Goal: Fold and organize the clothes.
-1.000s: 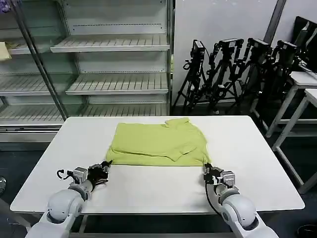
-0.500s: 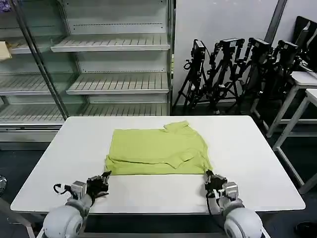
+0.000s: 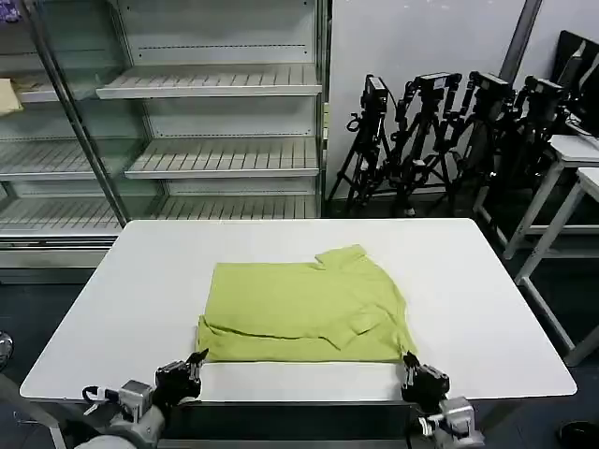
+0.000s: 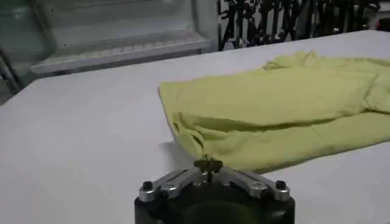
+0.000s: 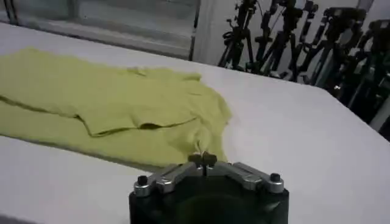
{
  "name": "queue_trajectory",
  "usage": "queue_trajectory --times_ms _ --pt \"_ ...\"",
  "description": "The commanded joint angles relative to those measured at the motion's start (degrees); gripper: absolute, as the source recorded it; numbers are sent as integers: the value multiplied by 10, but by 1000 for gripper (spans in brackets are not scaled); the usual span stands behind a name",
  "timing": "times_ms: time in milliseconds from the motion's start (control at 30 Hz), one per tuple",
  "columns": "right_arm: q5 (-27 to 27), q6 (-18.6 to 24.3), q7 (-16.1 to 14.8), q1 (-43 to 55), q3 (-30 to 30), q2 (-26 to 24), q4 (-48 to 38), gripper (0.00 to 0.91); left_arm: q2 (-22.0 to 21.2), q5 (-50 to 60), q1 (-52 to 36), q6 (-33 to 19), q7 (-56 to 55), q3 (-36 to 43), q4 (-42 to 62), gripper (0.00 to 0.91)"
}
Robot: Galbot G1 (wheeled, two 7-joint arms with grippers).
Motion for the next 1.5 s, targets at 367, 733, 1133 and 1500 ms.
queue_trajectory --times_ms 367,733,1133,1500 --pt "15 14 -4 -121 90 -19 139 907 5 0 67 3 -7 -65 -106 907" --pt "153 -50 83 277 -44 -34 -79 907 61 -46 -140 -16 -16 5 59 907" --pt "176 -66 89 549 -179 39 -331 907 70 -56 -346 -5 9 107 241 907" --pt "173 -62 94 651 -223 109 -494 907 55 -55 -463 0 28 160 392 907"
